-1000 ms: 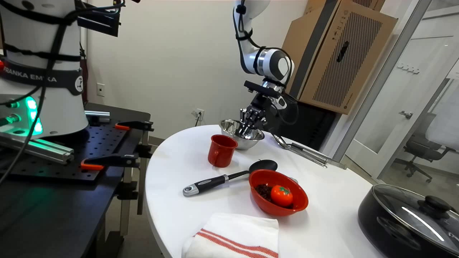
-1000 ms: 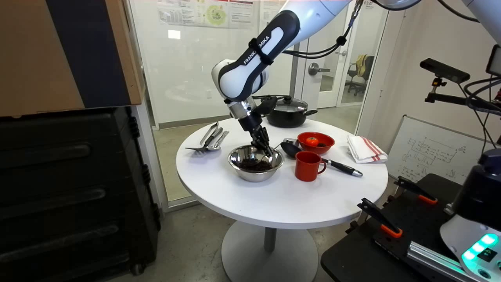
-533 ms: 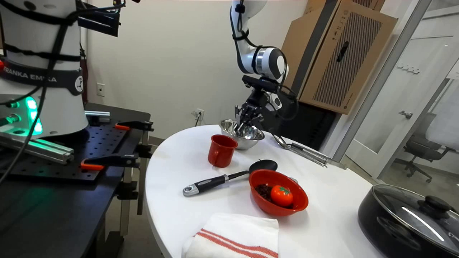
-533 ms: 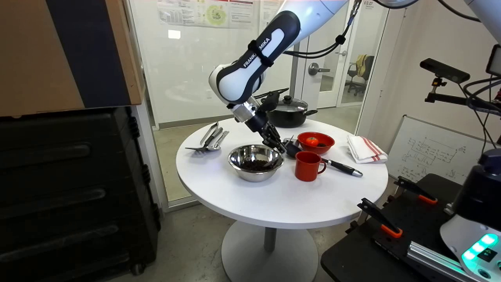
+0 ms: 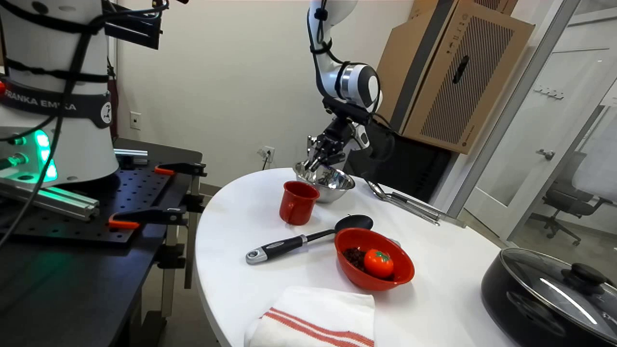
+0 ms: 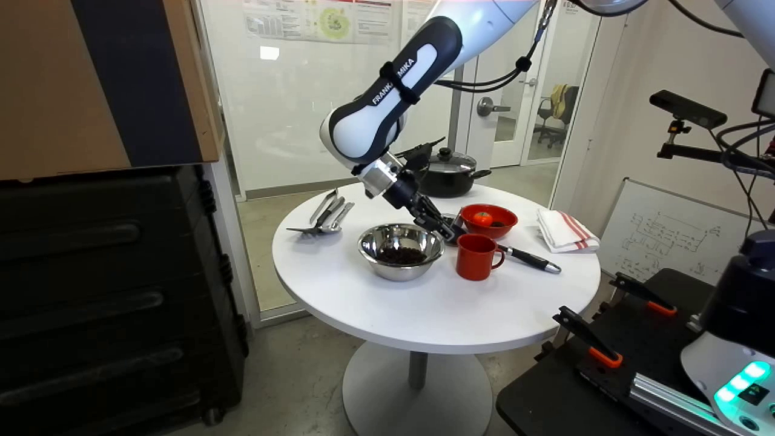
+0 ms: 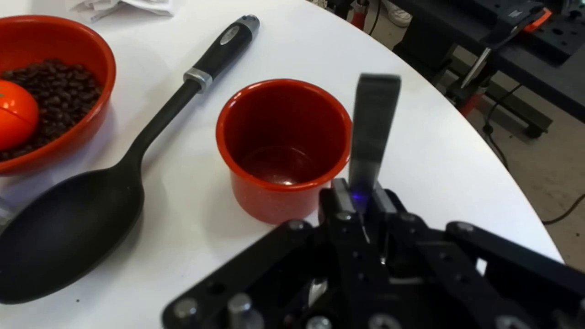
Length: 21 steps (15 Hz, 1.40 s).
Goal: Use the spoon to mix the contents of the silver bowl
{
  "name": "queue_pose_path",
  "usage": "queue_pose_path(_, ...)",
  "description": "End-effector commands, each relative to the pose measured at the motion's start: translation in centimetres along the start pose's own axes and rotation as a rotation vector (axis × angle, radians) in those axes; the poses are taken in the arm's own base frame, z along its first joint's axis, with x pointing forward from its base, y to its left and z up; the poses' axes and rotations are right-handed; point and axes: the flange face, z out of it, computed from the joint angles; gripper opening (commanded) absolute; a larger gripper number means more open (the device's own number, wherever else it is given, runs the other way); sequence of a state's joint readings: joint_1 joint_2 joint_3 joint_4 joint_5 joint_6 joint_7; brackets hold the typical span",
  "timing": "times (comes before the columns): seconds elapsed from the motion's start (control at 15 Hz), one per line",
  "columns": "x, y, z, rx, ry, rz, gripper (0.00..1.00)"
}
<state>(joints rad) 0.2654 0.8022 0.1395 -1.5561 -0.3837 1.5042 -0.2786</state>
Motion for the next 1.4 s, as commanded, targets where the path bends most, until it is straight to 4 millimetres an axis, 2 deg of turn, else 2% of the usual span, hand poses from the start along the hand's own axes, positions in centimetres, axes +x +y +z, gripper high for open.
queue_pose_path(0.0,0.6,-0.4,-0.4,0.044,0.022,-0.037,0.03)
queue_pose_path(0.33,1.4,-1.0,-0.6,0.074,0.076,-0.027,0.03)
queue_pose_path(0.8,2.4,-0.5,-1.6,0.081,0.213,0.017,0.03)
queue_pose_path(1.2,2.6,2.0,-3.7,-0.013,0.416,0.179,0.03)
queue_pose_path(1.33,2.4,2.7,-3.9,-0.047,0.434,0.209,0.03)
